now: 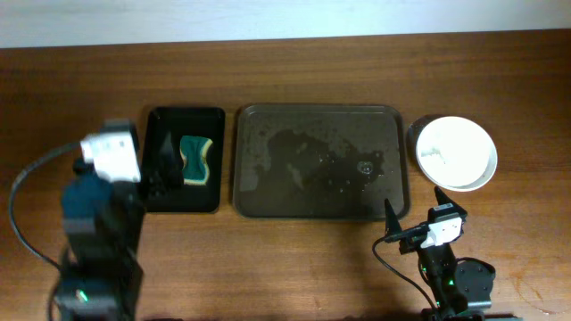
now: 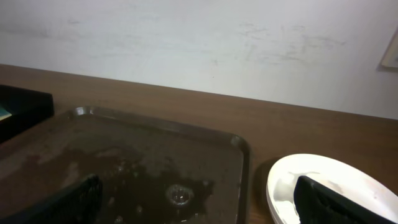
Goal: Clean dirty plates on tray and stack at the side
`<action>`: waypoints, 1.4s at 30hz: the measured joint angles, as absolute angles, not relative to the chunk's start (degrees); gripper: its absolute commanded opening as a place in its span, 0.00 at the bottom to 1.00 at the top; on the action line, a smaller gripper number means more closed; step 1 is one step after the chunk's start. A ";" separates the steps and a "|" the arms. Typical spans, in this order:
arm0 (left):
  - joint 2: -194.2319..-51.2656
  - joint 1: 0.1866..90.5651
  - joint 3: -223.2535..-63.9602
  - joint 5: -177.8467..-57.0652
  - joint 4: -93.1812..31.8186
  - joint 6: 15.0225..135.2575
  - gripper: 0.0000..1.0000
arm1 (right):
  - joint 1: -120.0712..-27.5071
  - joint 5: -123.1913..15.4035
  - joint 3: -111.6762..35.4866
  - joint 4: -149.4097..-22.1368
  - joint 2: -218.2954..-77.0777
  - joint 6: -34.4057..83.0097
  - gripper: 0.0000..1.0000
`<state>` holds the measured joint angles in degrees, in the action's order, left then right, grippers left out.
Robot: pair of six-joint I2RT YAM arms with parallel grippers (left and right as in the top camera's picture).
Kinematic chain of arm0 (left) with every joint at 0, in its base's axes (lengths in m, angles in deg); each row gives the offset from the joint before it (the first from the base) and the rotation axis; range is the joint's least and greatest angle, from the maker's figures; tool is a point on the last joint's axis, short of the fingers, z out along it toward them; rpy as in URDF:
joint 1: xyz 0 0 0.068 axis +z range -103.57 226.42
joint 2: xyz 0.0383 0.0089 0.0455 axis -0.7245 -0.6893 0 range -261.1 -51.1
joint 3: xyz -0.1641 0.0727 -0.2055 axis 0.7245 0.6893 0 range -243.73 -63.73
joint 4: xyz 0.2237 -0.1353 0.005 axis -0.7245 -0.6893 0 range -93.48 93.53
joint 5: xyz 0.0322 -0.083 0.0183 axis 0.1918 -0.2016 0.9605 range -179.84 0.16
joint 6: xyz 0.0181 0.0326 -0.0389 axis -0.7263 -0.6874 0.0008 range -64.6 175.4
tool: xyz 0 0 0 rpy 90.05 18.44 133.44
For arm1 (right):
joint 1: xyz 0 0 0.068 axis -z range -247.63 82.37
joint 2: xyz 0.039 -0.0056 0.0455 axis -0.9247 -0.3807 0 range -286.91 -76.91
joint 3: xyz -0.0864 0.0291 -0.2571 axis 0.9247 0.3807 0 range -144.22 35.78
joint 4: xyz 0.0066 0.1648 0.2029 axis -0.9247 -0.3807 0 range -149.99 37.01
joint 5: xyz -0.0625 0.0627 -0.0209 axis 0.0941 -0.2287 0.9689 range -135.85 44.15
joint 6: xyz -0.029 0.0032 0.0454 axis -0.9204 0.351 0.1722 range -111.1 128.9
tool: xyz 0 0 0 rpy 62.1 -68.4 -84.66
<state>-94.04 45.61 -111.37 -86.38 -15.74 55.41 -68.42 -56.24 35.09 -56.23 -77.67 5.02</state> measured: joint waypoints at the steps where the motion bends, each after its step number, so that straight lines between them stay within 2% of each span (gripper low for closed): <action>1: -90.19 45.61 -106.87 -86.46 -13.25 54.56 0.99 | -68.42 -56.24 35.09 -56.30 -77.65 5.02 0.99; 5: -71.44 45.61 -83.37 -86.51 -0.03 51.92 0.99 | -68.42 -56.24 35.09 -56.26 -77.65 5.05 0.99; 8: -60.58 45.61 -72.68 -86.51 1.20 50.19 0.99 | -68.42 -56.24 35.11 -56.30 -77.60 5.02 0.99; 12: -52.01 45.78 -66.12 -86.55 1.07 46.69 0.99 | -68.42 -56.24 35.09 -56.28 -77.60 5.07 0.99; 42: -51.90 46.26 -64.57 -86.70 -1.08 43.83 0.99 | -68.42 -56.24 35.11 -56.30 -77.60 5.02 0.99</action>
<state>-51.90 46.26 -64.57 -86.70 -1.08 43.83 -68.42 -56.24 35.11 -56.30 -77.60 5.02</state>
